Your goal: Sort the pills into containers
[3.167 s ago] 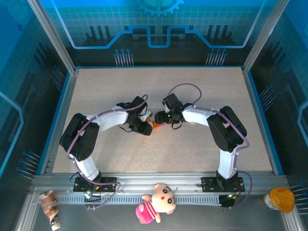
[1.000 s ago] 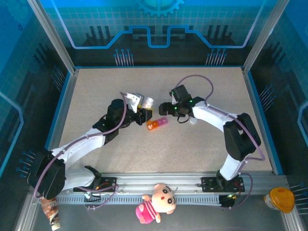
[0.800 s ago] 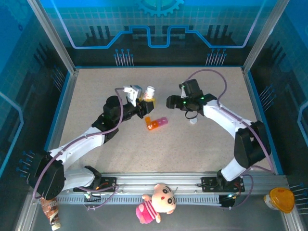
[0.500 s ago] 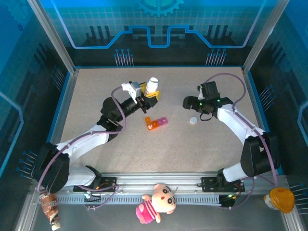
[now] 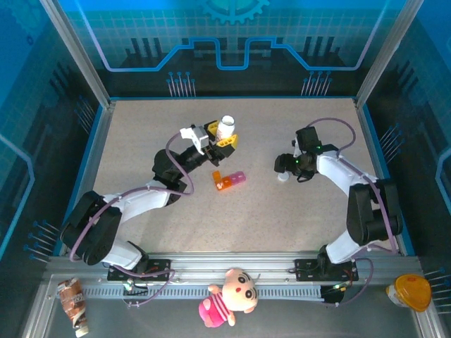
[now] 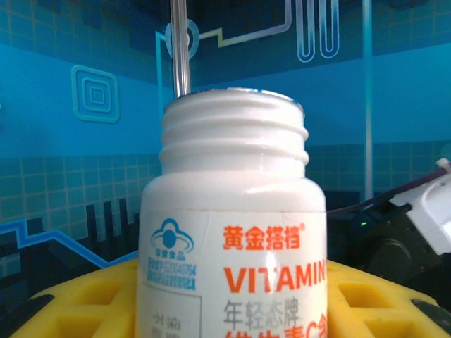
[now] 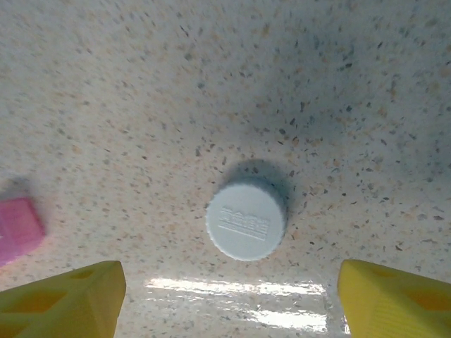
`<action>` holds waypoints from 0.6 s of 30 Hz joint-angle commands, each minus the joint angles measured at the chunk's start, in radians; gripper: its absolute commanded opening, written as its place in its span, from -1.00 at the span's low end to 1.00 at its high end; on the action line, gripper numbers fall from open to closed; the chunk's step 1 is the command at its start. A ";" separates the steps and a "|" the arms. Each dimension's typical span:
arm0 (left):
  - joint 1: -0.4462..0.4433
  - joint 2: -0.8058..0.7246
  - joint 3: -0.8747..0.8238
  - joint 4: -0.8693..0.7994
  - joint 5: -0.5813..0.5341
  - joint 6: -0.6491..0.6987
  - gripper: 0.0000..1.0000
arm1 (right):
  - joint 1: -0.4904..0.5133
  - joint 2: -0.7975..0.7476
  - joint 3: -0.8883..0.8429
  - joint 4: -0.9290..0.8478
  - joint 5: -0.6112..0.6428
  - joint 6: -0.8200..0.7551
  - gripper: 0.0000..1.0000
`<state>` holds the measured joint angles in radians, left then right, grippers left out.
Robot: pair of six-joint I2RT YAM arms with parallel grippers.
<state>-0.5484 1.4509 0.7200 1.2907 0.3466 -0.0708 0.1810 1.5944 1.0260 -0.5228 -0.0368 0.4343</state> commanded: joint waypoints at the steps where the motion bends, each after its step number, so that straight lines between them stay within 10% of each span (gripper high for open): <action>1: -0.008 -0.063 -0.034 -0.001 0.014 0.046 -1.00 | -0.005 0.066 0.067 -0.058 0.010 -0.045 0.57; 18: -0.010 -0.138 -0.094 -0.078 -0.010 0.087 -1.00 | 0.072 0.273 0.212 -0.154 0.152 -0.105 0.46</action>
<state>-0.5529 1.3418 0.6365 1.2083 0.3454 -0.0151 0.2432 1.8435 1.2198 -0.6331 0.0784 0.3454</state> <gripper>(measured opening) 0.448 0.734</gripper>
